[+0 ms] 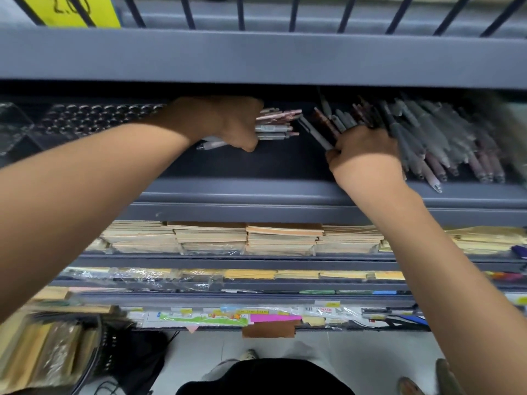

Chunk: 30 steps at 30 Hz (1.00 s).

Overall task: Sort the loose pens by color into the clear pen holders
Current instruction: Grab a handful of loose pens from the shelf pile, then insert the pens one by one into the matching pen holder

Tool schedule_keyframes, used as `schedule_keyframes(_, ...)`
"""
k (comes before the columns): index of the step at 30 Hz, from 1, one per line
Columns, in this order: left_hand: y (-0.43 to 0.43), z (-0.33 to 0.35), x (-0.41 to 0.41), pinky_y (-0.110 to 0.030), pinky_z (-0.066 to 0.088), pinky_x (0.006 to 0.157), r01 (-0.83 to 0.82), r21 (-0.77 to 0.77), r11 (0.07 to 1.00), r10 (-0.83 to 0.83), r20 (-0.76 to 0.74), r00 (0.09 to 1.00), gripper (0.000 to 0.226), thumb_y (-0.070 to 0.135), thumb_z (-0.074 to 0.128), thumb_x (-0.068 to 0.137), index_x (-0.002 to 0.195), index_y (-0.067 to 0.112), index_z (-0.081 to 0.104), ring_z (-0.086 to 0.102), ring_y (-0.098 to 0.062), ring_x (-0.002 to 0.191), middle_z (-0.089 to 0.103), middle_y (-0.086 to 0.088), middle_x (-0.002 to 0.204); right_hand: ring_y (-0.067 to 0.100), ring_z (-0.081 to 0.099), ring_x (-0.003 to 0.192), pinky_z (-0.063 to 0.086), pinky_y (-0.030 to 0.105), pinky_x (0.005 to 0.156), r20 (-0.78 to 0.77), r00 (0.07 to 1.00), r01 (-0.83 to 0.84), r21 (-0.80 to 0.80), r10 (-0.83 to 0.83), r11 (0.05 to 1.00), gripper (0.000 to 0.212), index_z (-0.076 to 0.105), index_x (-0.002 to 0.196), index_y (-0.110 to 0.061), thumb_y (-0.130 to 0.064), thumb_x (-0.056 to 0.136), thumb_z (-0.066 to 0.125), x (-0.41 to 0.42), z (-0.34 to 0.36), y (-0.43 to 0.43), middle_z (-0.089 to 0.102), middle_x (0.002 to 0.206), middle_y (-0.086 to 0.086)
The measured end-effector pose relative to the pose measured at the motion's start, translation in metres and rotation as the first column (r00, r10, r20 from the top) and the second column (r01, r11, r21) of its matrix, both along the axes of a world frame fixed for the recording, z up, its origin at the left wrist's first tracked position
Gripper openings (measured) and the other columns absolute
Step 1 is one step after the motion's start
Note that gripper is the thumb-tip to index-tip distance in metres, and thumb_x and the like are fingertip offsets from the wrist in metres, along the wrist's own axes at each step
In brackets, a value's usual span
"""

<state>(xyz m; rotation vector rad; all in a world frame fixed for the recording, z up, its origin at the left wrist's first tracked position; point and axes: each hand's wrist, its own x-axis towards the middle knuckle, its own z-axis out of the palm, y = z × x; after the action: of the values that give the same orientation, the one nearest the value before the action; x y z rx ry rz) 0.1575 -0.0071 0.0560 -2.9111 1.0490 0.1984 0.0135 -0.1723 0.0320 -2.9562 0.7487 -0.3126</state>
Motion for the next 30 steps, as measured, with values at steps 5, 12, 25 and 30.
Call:
schedule_keyframes(5, 0.005, -0.001, -0.012, -0.022, 0.033, 0.050, -0.033, -0.065, 0.997, 0.038, 0.074, 0.997, 0.034, 0.030, 0.068, 0.062, 0.090, 0.017, 0.053, 0.050, -0.018, 0.058, 0.049, 0.001, 0.067, 0.042, 0.058, 0.108, 0.038, 0.031, 0.073, -0.048, 0.998, -0.026, 0.057, 0.028, 0.998, 0.026, 0.069, 0.106, -0.008, -0.028, 0.093, 0.057, 0.002, 0.007, -0.003, 0.063, 0.109, 0.022)
schedule_keyframes(12, 0.004, -0.003, -0.032, -0.030, 0.039, 0.068, -0.101, -0.210, 0.972, 0.141, 0.187, 0.972, 0.042, 0.030, 0.069, 0.069, 0.108, 0.016, 0.060, 0.056, -0.031, 0.078, 0.067, -0.013, 0.098, 0.033, 0.071, 0.079, 0.058, 0.037, 0.075, 0.037, 0.996, -0.093, 0.391, 0.085, 0.916, 0.031, 0.070, 0.080, -0.007, -0.037, 0.081, 0.064, 0.005, 0.003, -0.017, 0.072, 0.079, 0.016)
schedule_keyframes(25, 0.080, 0.005, -0.136, -0.023, 0.046, 0.045, -0.691, -0.644, 0.329, 0.272, -0.636, 0.722, 0.015, 0.016, 0.064, 0.062, 0.076, 0.012, 0.059, 0.060, -0.014, 0.046, 0.061, 0.001, 0.056, 0.017, 0.061, 0.048, 0.049, 0.024, 0.044, 0.404, 0.907, -0.380, 0.907, 0.119, -0.180, 0.026, 0.067, 0.104, -0.009, -0.010, 0.079, 0.061, -0.050, -0.015, 0.026, 0.072, 0.076, 0.020)
schedule_keyframes(30, 0.150, -0.031, -0.180, -0.025, 0.052, 0.046, -0.760, -0.639, -0.124, 0.063, -0.769, 0.636, 0.041, 0.006, 0.062, 0.064, 0.104, 0.017, 0.058, 0.061, -0.012, 0.050, 0.068, 0.001, 0.066, 0.025, 0.062, 0.055, 0.051, 0.027, 0.050, 0.486, 0.846, -0.442, 0.870, 0.220, -0.221, 0.022, 0.070, 0.097, -0.021, -0.008, 0.082, 0.059, -0.063, -0.023, 0.079, 0.069, 0.076, 0.016)
